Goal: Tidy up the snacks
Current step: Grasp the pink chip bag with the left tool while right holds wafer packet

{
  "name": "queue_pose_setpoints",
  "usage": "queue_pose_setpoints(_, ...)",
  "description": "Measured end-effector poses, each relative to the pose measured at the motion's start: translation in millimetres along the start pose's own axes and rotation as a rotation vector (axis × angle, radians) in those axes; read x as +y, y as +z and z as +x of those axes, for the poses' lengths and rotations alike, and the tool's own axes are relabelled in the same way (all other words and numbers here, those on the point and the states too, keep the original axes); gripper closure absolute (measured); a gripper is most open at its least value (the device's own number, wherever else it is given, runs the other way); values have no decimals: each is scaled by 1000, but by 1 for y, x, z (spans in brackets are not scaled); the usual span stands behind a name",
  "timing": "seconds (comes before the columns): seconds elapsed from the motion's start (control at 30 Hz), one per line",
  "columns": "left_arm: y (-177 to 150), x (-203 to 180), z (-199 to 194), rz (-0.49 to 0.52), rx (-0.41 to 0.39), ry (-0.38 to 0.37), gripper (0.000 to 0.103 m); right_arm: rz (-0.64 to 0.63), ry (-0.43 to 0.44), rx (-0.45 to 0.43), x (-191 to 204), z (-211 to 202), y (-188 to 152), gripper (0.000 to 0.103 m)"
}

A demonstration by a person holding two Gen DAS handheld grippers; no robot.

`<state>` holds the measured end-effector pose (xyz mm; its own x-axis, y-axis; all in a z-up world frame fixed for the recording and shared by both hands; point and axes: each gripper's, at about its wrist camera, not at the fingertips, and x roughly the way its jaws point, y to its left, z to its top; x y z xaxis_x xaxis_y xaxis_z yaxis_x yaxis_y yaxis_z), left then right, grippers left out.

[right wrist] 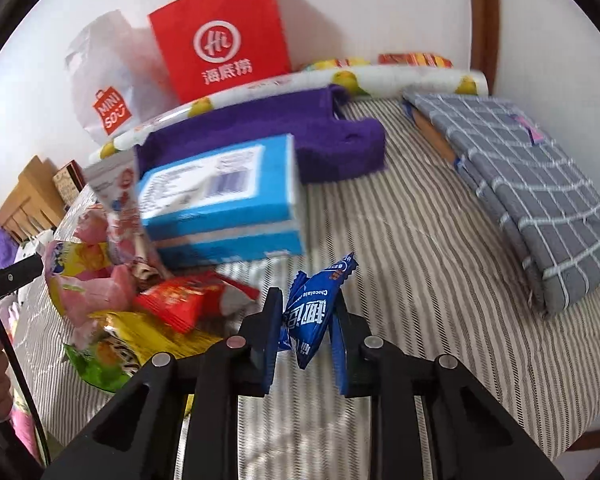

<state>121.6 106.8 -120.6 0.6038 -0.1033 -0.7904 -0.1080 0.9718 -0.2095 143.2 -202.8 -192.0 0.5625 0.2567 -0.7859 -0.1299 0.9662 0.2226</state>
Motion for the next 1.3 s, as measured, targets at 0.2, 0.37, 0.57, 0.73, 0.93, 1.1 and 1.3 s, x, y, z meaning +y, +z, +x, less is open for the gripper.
queue_pose_setpoints(0.2,1,-14,25,-16,49,4,5,31,35,24,-12,8,-3,73)
queue_pose_setpoints(0.37,2,-18,39,-28,79,10,20,28,33,34,-10,17,-4,68)
queue_pose_setpoints(0.57,1,-15,35,-54,84,-53,55,36,43,40,-10,17,-6,79)
queue_pose_setpoints(0.73,-6,-13,21,-43,67,-50,57,16,31,-12,-6,3,-8,81)
queue_pose_setpoints(0.93,-13,-4,-8,-51,29,-52,57,8,4,-44,-1,-19,-11,81)
queue_pose_setpoints(1.1,-16,1,-31,-58,-2,-55,57,-9,-10,-80,6,-41,-10,81)
queue_pose_setpoints(1.3,-16,-3,-60,-55,-44,-78,57,-36,-6,-127,17,-71,-7,81)
